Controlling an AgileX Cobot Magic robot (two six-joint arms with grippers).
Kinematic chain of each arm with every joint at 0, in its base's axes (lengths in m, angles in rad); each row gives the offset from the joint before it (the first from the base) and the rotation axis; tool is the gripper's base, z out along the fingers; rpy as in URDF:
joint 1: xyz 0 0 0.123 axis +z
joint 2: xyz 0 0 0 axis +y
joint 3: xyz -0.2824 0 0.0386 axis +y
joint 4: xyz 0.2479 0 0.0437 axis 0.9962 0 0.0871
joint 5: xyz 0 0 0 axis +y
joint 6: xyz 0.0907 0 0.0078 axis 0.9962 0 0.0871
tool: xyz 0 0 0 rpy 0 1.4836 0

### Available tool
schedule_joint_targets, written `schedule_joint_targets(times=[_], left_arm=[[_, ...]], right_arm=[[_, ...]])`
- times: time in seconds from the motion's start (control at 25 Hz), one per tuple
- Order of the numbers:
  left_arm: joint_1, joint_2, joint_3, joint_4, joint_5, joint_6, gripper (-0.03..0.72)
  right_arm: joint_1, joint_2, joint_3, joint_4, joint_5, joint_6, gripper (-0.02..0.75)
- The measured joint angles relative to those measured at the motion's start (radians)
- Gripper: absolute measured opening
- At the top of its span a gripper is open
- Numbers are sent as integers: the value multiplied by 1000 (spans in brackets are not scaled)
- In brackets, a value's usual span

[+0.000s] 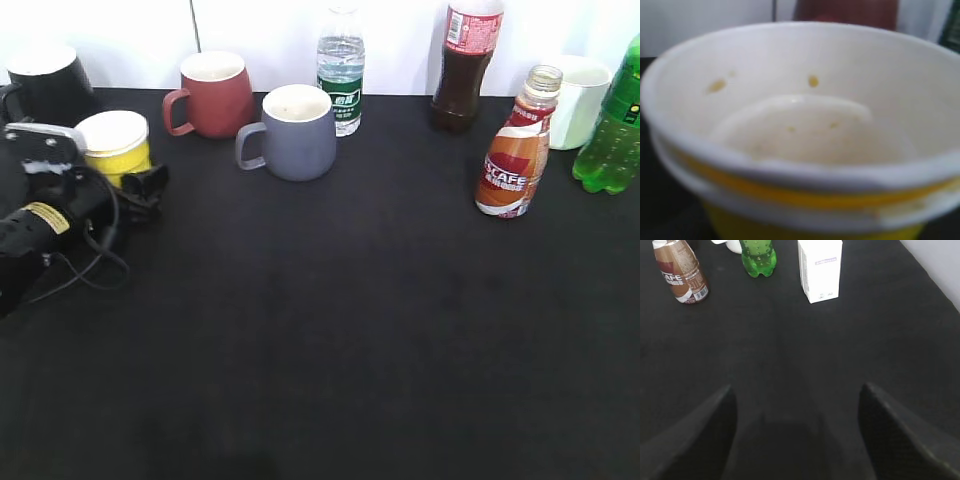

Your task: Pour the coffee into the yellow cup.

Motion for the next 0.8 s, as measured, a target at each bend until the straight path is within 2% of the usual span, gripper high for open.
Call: schedule_joint_targets(times=[0.16, 0.32, 0.4, 0.52, 0.64, 0.8], left_arm=[[0, -14, 0, 99, 17, -47, 449], [-24, -163, 5, 325, 102, -141, 447], [-89, -213, -16, 428, 105, -190, 447], [-191, -201, -109, 623, 109, -317, 447], [-286, -187, -159, 694, 117, -360, 447], [-312, -172, -161, 785, 123, -408, 445]], right_arm=[[0, 0, 0, 0, 0, 0, 589], [0, 0, 0, 0, 0, 0, 589], [0, 0, 0, 0, 0, 0, 589], [0, 0, 0, 0, 0, 0, 589], [0, 0, 0, 0, 0, 0, 589], [0, 0, 0, 0, 0, 0, 589]])
